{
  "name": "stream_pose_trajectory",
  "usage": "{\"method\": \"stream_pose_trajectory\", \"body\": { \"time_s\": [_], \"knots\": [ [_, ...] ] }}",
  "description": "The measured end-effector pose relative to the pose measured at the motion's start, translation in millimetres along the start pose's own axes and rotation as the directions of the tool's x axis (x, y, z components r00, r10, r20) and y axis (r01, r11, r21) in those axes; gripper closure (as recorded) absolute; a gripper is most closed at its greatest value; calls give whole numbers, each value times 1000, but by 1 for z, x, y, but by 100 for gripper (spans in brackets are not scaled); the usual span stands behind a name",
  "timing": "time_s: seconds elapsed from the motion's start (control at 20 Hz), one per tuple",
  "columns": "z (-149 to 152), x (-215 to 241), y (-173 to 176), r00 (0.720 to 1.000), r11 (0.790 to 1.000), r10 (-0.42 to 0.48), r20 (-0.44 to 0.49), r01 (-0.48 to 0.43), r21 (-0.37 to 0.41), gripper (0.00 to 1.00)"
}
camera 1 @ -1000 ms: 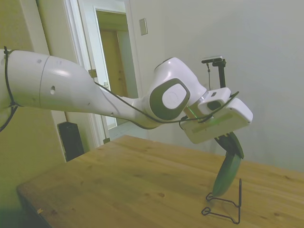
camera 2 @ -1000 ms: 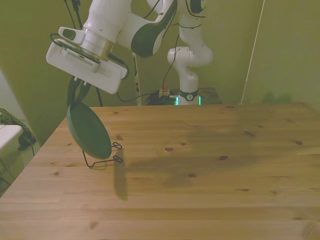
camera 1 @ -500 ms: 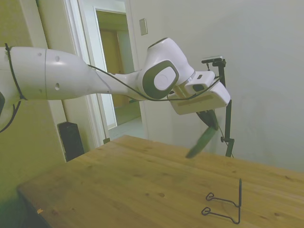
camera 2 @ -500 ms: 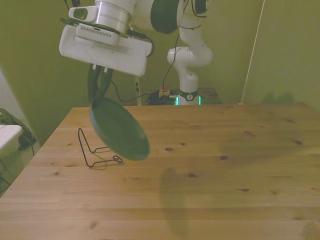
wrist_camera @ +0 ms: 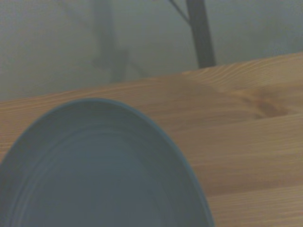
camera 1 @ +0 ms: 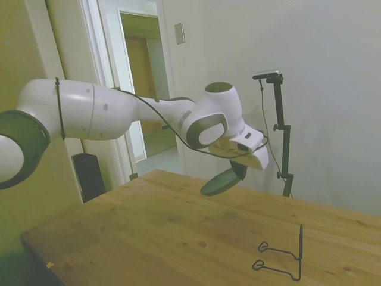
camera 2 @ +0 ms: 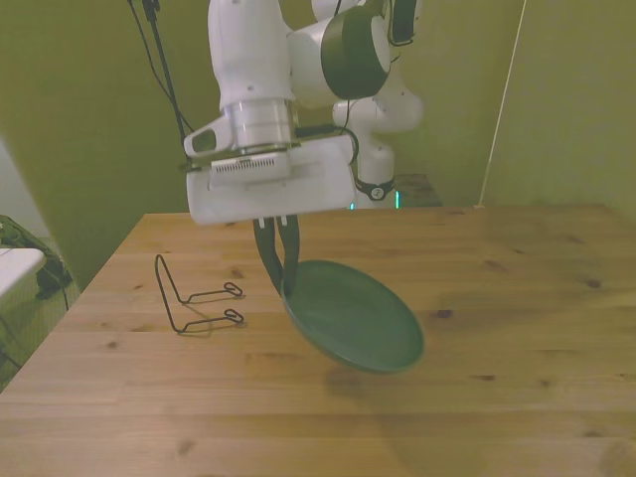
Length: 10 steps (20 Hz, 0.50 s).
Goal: Unload the plate
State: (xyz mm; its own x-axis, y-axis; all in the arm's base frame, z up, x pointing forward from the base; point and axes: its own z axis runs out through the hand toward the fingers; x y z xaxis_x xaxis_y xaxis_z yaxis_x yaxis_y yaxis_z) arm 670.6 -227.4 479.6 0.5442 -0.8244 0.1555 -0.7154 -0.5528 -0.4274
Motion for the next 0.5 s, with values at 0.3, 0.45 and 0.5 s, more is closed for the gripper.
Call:
{"method": "stream_pose_trajectory", "body": {
  "time_s": [0.3, 0.45, 0.5],
  "knots": [
    [66, -13, 8, 987, 1000, -1, 159, -3, 23, 100],
    [98, -15, 27, 981, 1000, 0, 195, 2, -10, 100],
    [107, -15, 34, 979, 1000, 6, 205, -2, -21, 100]
  ]
}}
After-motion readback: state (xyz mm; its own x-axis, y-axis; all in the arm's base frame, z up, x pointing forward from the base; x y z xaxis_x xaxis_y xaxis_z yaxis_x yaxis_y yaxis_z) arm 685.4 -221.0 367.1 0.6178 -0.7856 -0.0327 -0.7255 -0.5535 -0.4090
